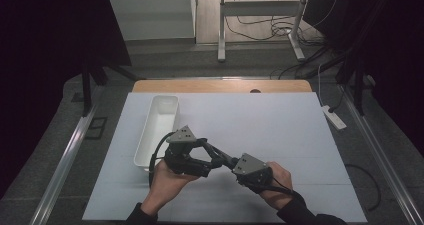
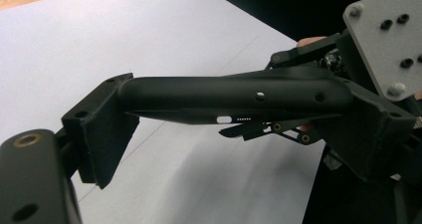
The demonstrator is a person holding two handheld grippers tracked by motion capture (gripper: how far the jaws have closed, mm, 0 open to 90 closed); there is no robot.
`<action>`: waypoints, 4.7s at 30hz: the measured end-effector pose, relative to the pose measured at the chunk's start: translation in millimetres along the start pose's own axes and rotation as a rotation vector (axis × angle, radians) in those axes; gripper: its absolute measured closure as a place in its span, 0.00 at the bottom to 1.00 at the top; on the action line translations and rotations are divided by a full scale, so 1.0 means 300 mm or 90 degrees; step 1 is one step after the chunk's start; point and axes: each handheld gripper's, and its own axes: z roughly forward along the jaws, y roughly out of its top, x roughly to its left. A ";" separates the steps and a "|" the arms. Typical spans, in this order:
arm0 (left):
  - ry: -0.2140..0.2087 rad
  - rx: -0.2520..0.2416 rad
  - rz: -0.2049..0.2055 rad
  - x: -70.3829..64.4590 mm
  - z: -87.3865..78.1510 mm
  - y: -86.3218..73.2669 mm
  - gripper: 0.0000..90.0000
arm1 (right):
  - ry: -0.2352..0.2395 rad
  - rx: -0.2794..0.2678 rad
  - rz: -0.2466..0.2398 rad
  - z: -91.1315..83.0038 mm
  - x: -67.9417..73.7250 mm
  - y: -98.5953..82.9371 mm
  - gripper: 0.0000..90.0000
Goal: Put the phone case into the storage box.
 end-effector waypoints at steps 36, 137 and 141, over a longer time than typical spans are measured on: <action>0.055 -0.010 0.057 0.046 -0.033 -0.033 0.00 | 0.173 -0.015 0.106 -0.028 -0.082 -0.019 0.94; -0.056 -0.072 0.047 0.066 -0.084 -0.018 0.93 | 0.224 -0.006 0.134 -0.022 -0.069 -0.037 0.49; -0.049 -0.068 0.053 0.065 -0.088 -0.012 0.93 | 0.217 -0.003 0.135 -0.022 -0.069 -0.036 0.45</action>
